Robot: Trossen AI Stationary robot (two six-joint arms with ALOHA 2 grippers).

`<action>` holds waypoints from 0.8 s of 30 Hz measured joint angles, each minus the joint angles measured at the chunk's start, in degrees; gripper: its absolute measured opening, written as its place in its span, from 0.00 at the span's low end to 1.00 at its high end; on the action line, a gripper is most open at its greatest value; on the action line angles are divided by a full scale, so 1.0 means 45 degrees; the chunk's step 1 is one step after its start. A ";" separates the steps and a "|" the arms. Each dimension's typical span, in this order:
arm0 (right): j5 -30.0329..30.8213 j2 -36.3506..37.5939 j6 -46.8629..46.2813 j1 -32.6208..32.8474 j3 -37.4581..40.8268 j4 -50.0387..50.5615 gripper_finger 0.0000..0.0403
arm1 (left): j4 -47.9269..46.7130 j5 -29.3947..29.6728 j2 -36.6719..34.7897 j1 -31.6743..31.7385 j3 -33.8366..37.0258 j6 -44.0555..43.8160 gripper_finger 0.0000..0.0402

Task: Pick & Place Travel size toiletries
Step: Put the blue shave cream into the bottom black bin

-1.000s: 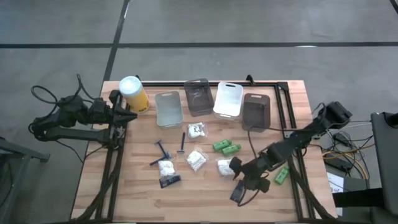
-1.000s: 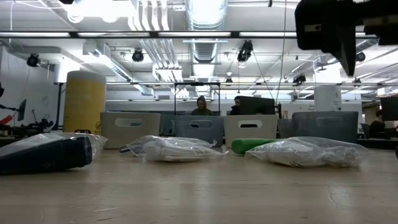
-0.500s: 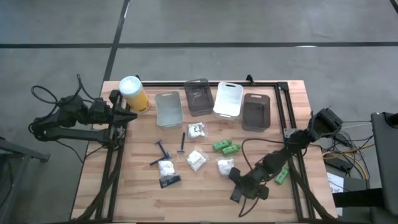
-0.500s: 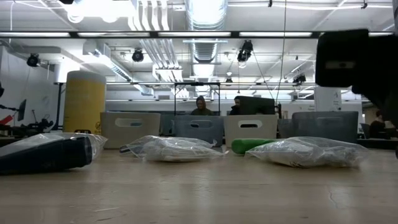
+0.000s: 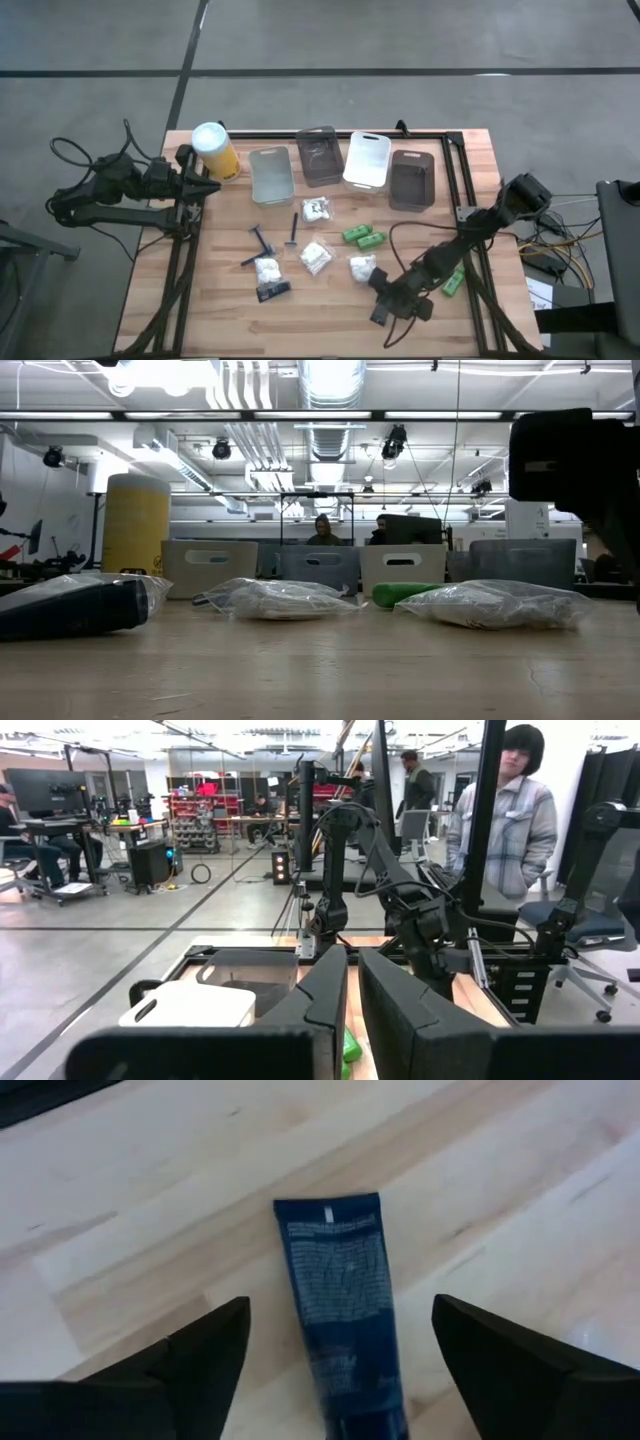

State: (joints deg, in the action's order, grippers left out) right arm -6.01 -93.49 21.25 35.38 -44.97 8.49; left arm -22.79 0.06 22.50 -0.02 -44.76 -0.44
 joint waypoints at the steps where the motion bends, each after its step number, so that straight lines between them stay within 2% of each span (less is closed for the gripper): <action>1: -0.0002 -0.0081 0.0100 0.0000 0.0000 -0.0099 0.79 | 0.0000 -0.0001 -0.0003 -0.0004 0.0001 -0.0001 0.09; 6: 0.0011 -0.0406 0.0602 -0.0040 0.0015 -0.0158 0.80 | 0.0000 -0.0001 -0.0005 -0.0004 -0.0004 -0.0001 0.09; 10: -0.0079 -0.0730 0.0719 -0.0177 0.0043 -0.0122 0.76 | 0.0000 -0.0001 -0.0004 -0.0004 -0.0001 -0.0001 0.09; 24: -0.0247 -0.0894 0.0976 -0.0471 0.0043 -0.0204 0.48 | 0.0000 -0.0001 0.0000 -0.0003 0.0001 -0.0001 0.09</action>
State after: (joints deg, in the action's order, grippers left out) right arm -7.12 -97.51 25.64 33.26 -44.77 7.57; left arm -22.79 0.05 22.50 -0.03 -44.75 -0.45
